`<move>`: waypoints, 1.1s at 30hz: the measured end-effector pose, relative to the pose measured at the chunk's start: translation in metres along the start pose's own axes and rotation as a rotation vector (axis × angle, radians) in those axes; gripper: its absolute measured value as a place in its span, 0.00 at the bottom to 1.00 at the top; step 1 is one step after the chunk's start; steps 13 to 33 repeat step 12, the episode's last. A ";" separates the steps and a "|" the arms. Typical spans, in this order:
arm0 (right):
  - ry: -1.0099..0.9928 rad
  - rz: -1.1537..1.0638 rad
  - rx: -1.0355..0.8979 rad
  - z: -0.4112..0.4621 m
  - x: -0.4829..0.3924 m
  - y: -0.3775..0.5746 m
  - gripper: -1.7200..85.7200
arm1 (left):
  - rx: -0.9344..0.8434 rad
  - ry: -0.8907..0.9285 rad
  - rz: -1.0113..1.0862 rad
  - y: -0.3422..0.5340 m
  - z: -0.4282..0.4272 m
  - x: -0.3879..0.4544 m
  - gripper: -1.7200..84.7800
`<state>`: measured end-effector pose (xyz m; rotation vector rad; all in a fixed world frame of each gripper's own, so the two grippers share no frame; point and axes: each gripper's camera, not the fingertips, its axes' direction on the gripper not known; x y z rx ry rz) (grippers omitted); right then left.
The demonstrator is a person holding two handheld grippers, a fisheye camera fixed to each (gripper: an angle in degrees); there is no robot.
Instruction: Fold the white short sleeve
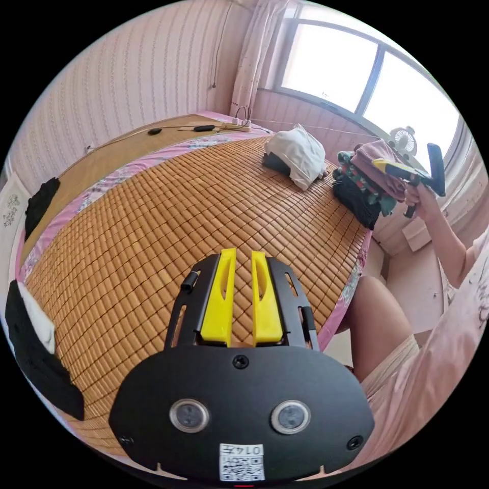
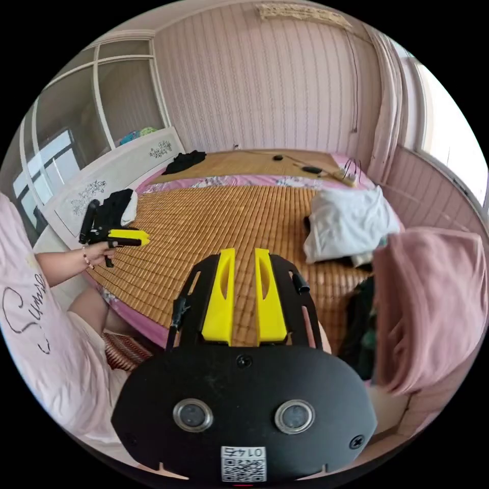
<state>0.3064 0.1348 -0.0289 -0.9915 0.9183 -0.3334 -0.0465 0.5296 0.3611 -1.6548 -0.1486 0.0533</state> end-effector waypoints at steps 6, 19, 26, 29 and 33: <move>-0.124 -0.157 -0.136 0.079 -0.169 0.020 0.16 | 0.125 -0.292 -0.103 0.141 -0.156 -0.026 0.09; -0.383 -0.426 -0.300 0.140 -0.317 -0.026 0.18 | 0.292 -0.310 -0.431 0.270 -0.270 -0.110 0.10; -0.383 -0.426 -0.300 0.140 -0.317 -0.026 0.18 | 0.292 -0.310 -0.431 0.270 -0.270 -0.110 0.10; -0.383 -0.426 -0.300 0.140 -0.317 -0.026 0.18 | 0.292 -0.310 -0.431 0.270 -0.270 -0.110 0.10; -0.383 -0.426 -0.300 0.140 -0.317 -0.026 0.18 | 0.292 -0.310 -0.431 0.270 -0.270 -0.110 0.10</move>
